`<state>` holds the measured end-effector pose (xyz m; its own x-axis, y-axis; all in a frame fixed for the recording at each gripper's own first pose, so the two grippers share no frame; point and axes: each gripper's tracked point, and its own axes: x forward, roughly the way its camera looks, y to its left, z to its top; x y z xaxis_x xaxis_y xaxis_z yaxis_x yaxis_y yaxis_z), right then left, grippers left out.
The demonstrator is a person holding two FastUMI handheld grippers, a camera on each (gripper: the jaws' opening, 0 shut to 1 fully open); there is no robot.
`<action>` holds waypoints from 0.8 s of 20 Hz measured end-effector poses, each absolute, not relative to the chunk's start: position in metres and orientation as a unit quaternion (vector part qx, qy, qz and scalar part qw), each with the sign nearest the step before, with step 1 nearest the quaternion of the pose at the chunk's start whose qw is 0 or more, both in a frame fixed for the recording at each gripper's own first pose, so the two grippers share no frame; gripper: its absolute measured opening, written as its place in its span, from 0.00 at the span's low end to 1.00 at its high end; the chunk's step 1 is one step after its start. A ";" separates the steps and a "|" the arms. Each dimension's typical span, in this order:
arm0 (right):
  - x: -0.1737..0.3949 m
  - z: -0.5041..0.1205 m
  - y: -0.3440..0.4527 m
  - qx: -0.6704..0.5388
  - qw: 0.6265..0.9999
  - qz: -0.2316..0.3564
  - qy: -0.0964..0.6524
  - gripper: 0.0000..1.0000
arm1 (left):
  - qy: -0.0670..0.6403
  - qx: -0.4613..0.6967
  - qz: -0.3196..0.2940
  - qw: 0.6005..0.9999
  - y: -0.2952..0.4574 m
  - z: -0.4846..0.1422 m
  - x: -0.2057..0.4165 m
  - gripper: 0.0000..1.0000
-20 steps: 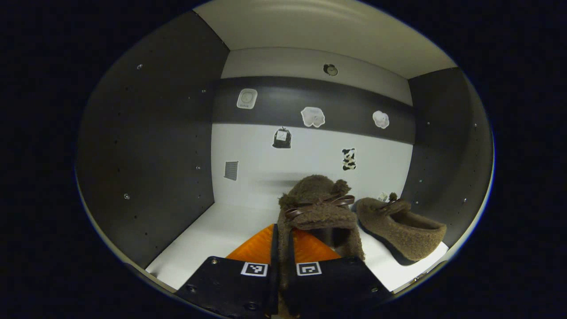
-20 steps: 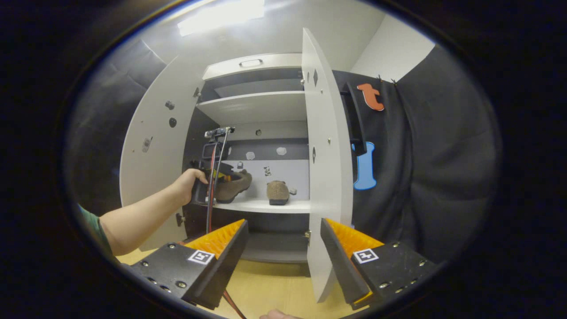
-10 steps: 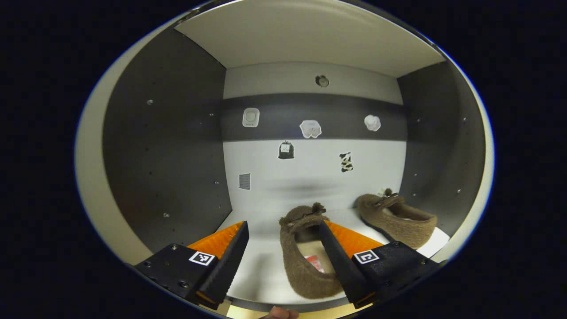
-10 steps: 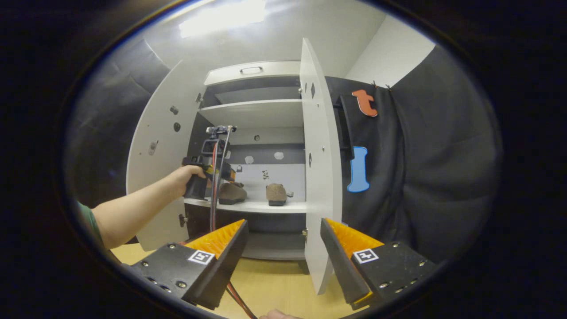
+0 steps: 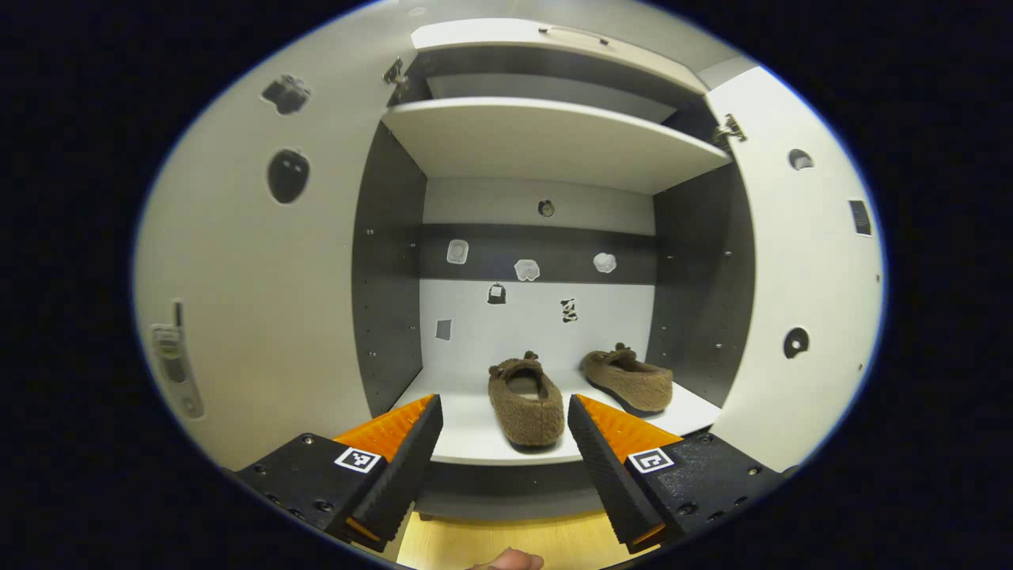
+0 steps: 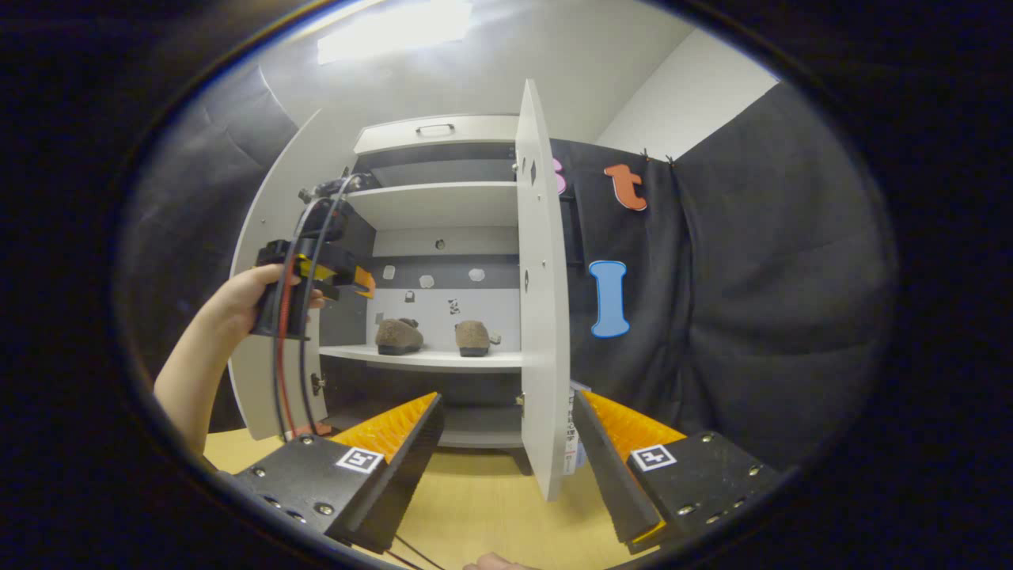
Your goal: Grab one shoe with the right hand and put it into the shoe cabinet, grab the other shoe with the left hand and put it into the shoe cabinet; then close the right door with the right hand and the left door with the left hand.
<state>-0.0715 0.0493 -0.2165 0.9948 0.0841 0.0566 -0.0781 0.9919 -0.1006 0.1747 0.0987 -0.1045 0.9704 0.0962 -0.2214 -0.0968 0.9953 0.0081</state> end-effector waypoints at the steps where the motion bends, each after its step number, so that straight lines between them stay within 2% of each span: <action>1: -0.071 -0.213 0.045 -0.052 0.997 0.040 -0.033 0.98 | 0.097 0.005 0.041 0.994 0.094 -0.098 0.160 0.98; 2: -0.070 -0.209 0.040 -0.054 0.997 0.038 -0.035 0.98 | 0.083 0.010 0.038 0.996 0.092 -0.094 0.147 0.95; 5: -0.065 -0.197 0.022 -0.056 0.997 0.040 -0.043 0.98 | 0.047 0.017 0.024 0.998 0.083 -0.090 0.118 0.97; 6: -0.062 -0.193 0.015 -0.059 0.996 0.045 -0.042 0.98 | 0.043 0.019 0.006 0.999 0.075 -0.091 0.112 0.95; 11: -0.043 -0.163 -0.052 -0.098 0.993 0.062 -0.033 0.98 | 0.022 -0.013 -0.067 0.997 0.039 -0.102 0.094 0.96; 16: -0.014 -0.140 -0.121 -0.110 0.988 0.112 0.011 0.98 | 0.011 -0.039 -0.099 0.994 0.026 -0.107 0.083 0.98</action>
